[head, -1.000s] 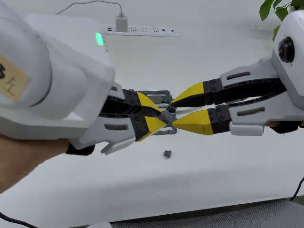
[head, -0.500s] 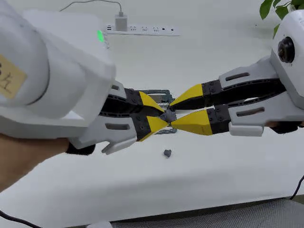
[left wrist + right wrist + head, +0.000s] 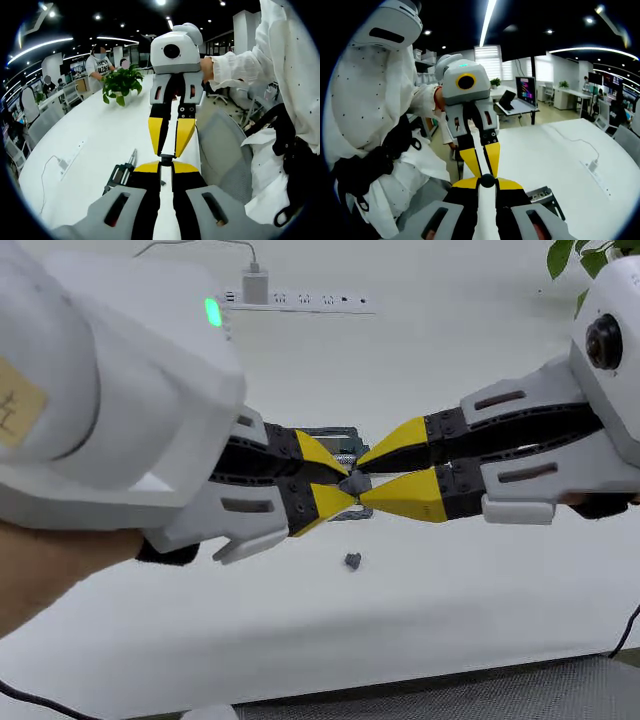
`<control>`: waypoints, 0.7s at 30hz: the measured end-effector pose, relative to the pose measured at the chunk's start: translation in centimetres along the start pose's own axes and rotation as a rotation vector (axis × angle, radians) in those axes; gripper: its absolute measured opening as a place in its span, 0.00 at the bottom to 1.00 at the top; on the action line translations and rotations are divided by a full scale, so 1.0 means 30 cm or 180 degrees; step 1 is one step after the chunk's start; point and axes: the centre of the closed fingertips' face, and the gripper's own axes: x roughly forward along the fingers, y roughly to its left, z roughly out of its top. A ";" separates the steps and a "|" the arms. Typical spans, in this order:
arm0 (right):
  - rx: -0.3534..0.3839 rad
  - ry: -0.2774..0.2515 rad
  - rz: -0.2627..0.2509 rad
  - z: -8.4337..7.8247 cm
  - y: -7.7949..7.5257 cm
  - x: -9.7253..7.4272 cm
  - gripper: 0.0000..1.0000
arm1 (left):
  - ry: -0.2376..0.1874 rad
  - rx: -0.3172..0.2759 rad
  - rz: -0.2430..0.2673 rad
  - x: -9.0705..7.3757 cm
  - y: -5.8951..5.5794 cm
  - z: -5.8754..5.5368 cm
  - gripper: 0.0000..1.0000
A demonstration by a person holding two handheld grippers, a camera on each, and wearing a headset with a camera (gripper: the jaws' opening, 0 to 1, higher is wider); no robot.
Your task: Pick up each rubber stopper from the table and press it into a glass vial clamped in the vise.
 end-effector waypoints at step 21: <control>0.0046 -0.0036 0.0069 0.009 0.019 0.000 0.06 | -0.0013 -0.0001 -0.0073 -0.002 -0.011 0.009 0.04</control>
